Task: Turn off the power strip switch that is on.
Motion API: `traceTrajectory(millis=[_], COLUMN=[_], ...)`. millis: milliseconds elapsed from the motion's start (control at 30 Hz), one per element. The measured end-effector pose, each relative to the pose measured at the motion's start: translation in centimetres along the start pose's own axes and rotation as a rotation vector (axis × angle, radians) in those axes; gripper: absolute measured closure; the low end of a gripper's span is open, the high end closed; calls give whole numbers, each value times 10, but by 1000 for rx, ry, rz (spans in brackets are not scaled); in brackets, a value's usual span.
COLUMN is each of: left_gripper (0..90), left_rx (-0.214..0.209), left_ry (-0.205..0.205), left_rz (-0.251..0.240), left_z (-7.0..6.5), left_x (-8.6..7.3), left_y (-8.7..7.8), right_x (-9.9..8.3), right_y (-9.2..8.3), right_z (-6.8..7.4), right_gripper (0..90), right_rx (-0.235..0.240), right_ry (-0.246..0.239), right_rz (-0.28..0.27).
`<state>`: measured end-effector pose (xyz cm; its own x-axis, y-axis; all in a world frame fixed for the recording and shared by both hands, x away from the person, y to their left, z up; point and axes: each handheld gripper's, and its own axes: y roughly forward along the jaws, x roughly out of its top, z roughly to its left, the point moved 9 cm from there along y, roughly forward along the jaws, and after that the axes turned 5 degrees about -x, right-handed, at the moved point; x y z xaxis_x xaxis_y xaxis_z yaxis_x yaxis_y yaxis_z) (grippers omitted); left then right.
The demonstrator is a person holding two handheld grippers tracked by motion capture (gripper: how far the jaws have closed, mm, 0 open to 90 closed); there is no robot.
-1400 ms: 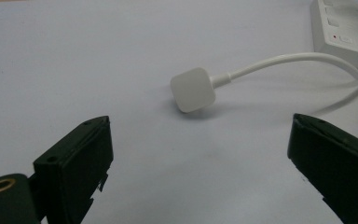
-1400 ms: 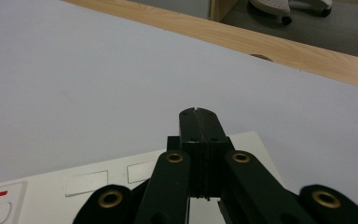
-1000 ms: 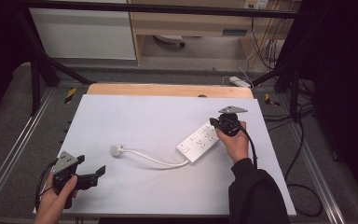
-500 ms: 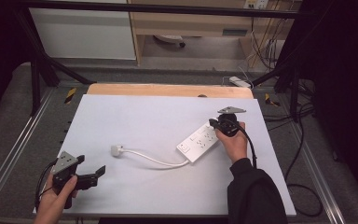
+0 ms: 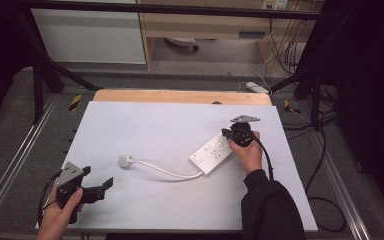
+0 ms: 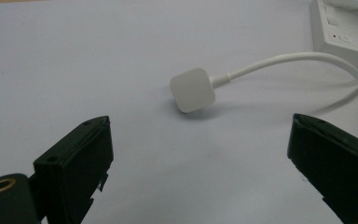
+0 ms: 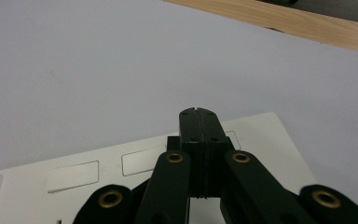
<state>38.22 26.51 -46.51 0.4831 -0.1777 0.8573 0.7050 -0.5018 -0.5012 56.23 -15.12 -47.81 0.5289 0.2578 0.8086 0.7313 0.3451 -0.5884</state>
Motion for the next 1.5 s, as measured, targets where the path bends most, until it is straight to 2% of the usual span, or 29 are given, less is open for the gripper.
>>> traceTrajectory(millis=[1500], left_gripper=[68], left_rx=[-2], left_ry=[1], left_rz=[-3], left_z=[-1], left_x=[0], left_y=[0], right_x=[-8], right_y=[9], right_z=[16], right_gripper=[900], right_rx=[38], right_ry=[-4], right_rz=[26])
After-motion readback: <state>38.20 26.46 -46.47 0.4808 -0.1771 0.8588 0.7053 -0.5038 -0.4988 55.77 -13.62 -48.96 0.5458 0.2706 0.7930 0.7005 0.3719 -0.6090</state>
